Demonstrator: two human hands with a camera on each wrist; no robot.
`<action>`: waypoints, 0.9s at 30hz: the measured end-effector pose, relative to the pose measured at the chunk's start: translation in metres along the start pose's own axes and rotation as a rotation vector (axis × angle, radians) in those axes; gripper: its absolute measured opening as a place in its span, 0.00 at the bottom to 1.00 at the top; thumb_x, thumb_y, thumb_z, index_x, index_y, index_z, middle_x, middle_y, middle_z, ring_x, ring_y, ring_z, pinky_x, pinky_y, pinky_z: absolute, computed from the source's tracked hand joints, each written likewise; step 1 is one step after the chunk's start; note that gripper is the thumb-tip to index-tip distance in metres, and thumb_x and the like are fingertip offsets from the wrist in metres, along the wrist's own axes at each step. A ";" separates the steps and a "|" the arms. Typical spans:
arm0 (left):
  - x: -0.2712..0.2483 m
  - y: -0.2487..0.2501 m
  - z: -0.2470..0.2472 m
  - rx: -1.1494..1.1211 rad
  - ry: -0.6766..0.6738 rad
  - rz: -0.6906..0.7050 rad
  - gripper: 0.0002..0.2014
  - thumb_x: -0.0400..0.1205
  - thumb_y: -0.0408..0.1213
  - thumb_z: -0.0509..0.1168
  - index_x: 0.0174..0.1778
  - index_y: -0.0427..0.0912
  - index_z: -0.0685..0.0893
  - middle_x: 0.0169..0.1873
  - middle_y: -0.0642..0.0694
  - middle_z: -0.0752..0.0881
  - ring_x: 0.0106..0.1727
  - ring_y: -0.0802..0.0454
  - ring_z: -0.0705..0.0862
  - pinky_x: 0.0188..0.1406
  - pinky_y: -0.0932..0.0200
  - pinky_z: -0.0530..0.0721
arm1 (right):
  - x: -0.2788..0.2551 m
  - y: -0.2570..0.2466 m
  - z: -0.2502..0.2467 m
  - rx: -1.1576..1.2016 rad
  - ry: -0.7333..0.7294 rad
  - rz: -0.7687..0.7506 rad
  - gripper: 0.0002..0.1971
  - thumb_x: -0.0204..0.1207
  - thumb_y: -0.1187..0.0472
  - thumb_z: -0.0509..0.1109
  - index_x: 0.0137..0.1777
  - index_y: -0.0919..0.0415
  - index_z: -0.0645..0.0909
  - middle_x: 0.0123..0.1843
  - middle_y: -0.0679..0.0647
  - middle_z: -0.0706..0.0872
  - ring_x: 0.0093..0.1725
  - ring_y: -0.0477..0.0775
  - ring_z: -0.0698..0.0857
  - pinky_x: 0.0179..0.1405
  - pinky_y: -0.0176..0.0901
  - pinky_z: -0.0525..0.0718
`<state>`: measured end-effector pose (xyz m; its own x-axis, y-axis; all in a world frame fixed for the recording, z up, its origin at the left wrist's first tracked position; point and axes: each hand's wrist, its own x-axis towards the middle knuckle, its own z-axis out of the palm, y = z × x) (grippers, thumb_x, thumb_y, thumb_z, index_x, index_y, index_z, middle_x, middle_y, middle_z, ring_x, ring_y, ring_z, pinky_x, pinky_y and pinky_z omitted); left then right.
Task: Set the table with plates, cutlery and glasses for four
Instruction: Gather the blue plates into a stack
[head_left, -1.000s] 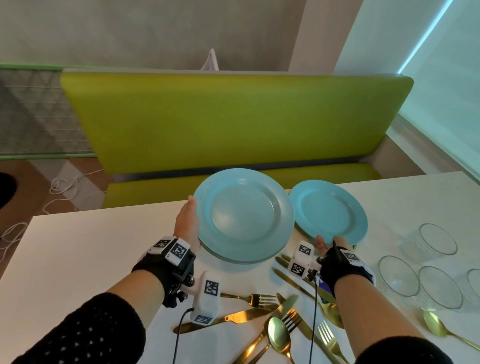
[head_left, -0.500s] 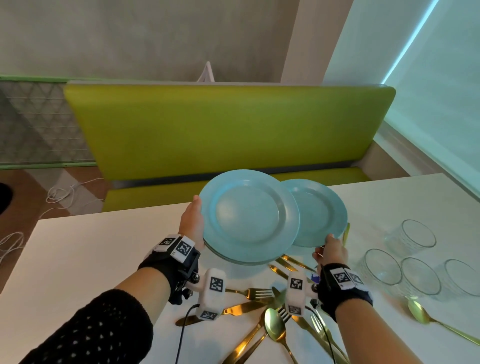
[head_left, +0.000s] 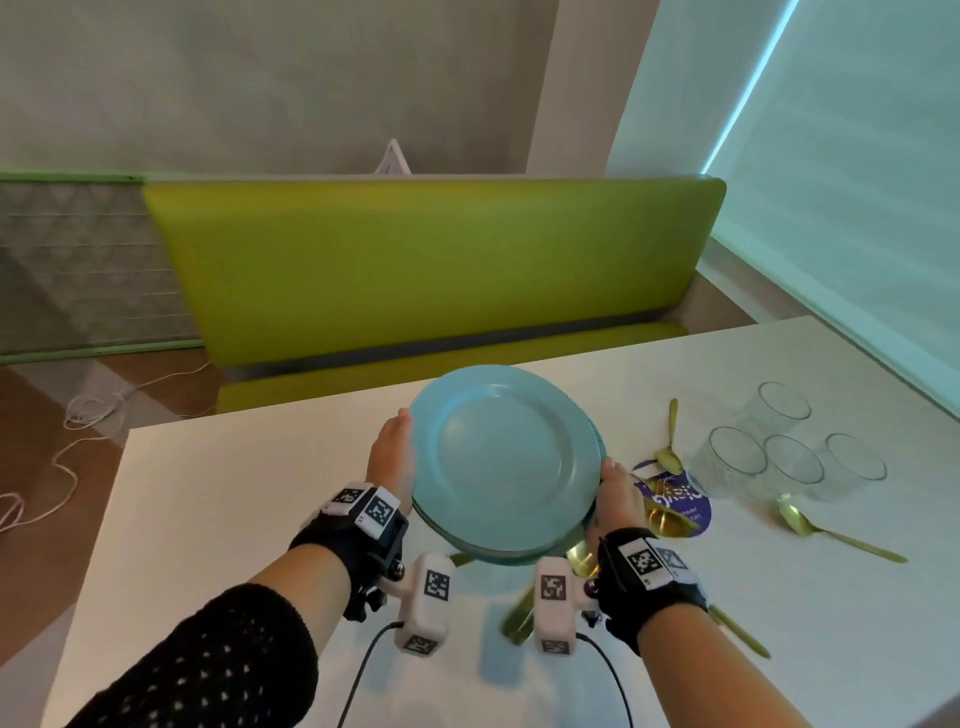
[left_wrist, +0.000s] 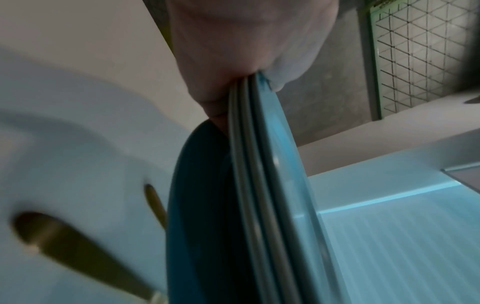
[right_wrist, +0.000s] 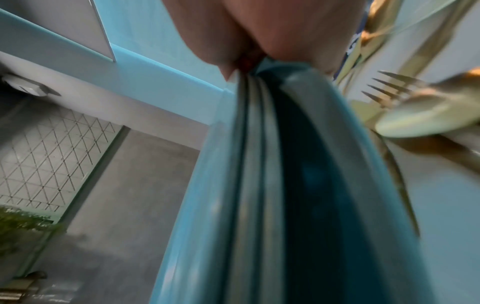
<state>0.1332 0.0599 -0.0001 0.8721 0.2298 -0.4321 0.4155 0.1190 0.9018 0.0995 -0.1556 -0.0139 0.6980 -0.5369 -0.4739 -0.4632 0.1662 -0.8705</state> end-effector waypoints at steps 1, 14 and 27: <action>-0.004 -0.003 -0.008 0.033 0.010 0.017 0.22 0.85 0.51 0.48 0.60 0.41 0.81 0.61 0.41 0.84 0.59 0.40 0.83 0.66 0.44 0.79 | -0.008 0.007 0.004 -0.023 -0.018 -0.011 0.18 0.84 0.63 0.55 0.69 0.72 0.73 0.63 0.67 0.79 0.58 0.64 0.81 0.48 0.50 0.79; -0.033 -0.043 -0.108 0.583 0.181 0.110 0.22 0.88 0.44 0.48 0.60 0.34 0.83 0.59 0.32 0.84 0.61 0.33 0.80 0.56 0.51 0.75 | -0.085 0.085 0.054 0.062 -0.006 0.127 0.23 0.86 0.56 0.51 0.72 0.73 0.69 0.55 0.58 0.74 0.53 0.56 0.75 0.61 0.54 0.78; -0.013 -0.078 -0.197 0.504 0.227 -0.109 0.22 0.88 0.44 0.49 0.73 0.35 0.73 0.70 0.31 0.77 0.71 0.34 0.74 0.68 0.50 0.69 | -0.121 0.117 0.129 -0.367 -0.236 0.040 0.26 0.87 0.51 0.49 0.70 0.73 0.72 0.68 0.69 0.78 0.68 0.65 0.78 0.63 0.48 0.75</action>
<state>0.0383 0.2377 -0.0666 0.7625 0.4510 -0.4638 0.6210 -0.3092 0.7202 0.0317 0.0351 -0.0753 0.7617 -0.3250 -0.5605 -0.6258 -0.1452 -0.7663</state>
